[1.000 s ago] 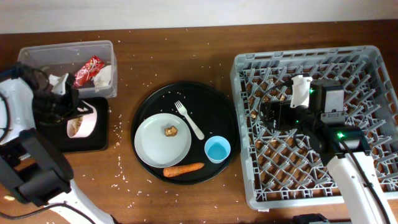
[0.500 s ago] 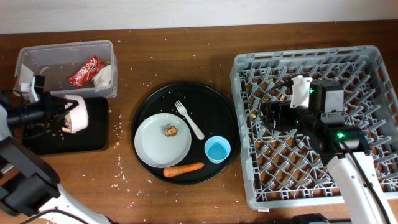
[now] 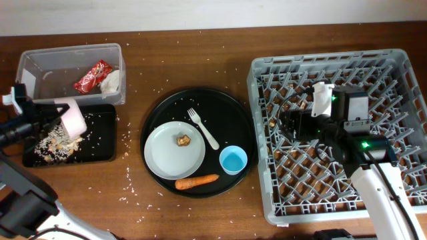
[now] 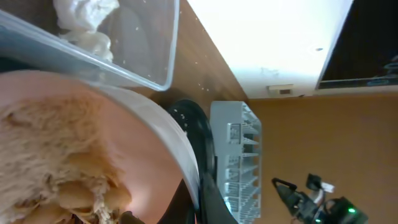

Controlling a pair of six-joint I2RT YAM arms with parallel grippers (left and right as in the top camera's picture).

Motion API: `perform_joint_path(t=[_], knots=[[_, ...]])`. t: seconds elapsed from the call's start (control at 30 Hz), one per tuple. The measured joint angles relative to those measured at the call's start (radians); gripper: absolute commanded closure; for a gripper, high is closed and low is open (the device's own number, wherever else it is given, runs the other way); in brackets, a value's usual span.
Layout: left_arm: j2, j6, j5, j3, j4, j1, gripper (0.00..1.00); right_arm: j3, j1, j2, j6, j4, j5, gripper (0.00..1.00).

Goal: Sort waste into correct bins and load items into the dishwasher rack
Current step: 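Tip the pink bowl over the black tray to dump the rice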

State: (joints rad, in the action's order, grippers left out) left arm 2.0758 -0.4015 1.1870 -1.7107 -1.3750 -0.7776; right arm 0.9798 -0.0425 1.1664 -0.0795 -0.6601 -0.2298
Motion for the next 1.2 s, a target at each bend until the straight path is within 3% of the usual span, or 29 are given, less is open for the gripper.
perform_joint_path(t=[0.2,0.37,0.53,0.67,0.83,1.07,1.2], knots=[[0.000,0.000,0.021,0.000,-0.080,-0.018,1.00,0.000,0.000,0.000,0.000,-0.010,0.000,0.08],[0.000,0.005,0.006,0.021,0.045,-0.055,1.00,0.000,0.000,0.000,0.000,-0.009,0.000,0.08],[0.000,0.113,0.074,0.174,0.175,-0.054,0.99,0.000,0.000,0.000,0.000,-0.013,0.000,0.08],[0.000,0.136,0.146,0.186,0.169,-0.056,1.00,0.000,0.000,0.000,0.000,-0.018,0.000,0.08],[0.009,0.137,0.116,0.188,0.209,-0.075,0.99,0.000,0.000,0.000,0.000,-0.018,0.000,0.08],[0.141,0.137,0.230,0.259,0.238,-0.081,1.00,0.000,0.000,0.000,0.000,-0.018,0.000,0.08],[0.142,0.137,0.237,0.261,0.248,-0.082,0.91,0.000,0.000,0.000,0.000,-0.018,0.000,0.08]])
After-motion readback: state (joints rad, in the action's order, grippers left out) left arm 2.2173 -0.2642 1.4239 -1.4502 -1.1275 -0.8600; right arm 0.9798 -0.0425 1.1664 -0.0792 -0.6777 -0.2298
